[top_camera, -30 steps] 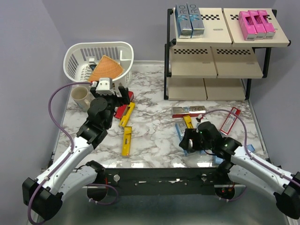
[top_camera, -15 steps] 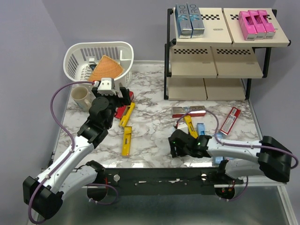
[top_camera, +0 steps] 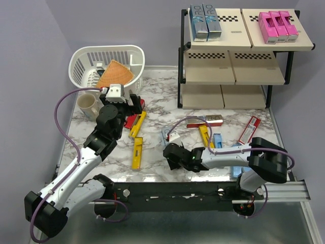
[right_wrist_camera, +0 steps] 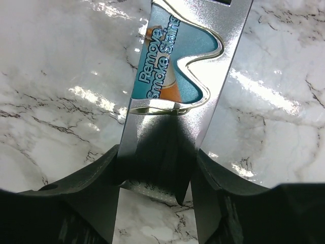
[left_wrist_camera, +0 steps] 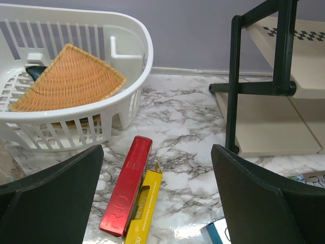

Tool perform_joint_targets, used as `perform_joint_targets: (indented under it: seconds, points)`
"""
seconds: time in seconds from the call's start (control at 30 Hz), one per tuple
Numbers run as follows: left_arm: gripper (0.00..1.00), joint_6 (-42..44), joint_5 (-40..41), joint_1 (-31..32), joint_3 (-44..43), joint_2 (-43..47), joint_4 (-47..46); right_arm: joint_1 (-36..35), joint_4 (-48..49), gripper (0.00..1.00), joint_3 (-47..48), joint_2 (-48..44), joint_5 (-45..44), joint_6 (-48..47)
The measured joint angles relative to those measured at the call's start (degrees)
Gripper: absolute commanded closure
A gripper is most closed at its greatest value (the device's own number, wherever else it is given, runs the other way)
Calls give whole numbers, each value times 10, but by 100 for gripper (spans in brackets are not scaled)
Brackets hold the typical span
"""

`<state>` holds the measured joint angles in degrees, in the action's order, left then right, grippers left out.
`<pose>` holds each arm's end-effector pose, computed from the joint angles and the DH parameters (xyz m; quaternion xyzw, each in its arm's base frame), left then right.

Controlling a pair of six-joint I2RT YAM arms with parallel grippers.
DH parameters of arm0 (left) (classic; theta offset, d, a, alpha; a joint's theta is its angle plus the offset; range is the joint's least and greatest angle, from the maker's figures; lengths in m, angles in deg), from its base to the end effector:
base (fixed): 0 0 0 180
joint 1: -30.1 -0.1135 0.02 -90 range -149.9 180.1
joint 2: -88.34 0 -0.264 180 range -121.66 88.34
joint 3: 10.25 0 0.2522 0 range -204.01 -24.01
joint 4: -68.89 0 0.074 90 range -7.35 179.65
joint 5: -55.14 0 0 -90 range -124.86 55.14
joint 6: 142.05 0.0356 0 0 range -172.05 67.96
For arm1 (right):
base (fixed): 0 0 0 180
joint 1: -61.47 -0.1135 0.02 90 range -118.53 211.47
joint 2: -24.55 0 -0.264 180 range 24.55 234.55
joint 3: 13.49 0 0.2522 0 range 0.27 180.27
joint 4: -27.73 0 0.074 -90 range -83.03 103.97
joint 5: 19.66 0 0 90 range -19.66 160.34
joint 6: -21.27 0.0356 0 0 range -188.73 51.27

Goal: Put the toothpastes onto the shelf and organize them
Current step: Move the toothpaste to the center of the board, then pick up the toothpaste from the center of the board.

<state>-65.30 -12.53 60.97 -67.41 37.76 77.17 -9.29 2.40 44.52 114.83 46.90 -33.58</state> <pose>0.1870 -0.0960 0.3432 -0.0255 0.7163 -0.1279 0.6855 0.1095 0.2707 0.1528 -0.2336 0.9126 0.1005 0.3203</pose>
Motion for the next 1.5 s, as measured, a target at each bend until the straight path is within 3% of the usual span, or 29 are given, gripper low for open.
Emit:
perform_joint_targets:
  seconds: [0.27,0.53,0.87,1.07,1.3,1.5]
  points:
    - [1,0,0,0,0,0,0,-5,146,26,-102,-51,-16,-21]
    - [1,0,0,0,0,-7,0,-6,270,30,-164,-60,-49,-19]
    - [1,0,0,0,0,-19,0,-18,228,34,-162,-50,-164,84]
    - [1,0,-1,0,0,-23,0,-51,217,35,-161,-39,-213,96]
    - [1,-1,-1,0,0,-26,0,-81,200,48,-141,-5,-264,89]
    - [1,-1,-1,0,0,-26,0,-87,127,58,-148,-59,-243,91]
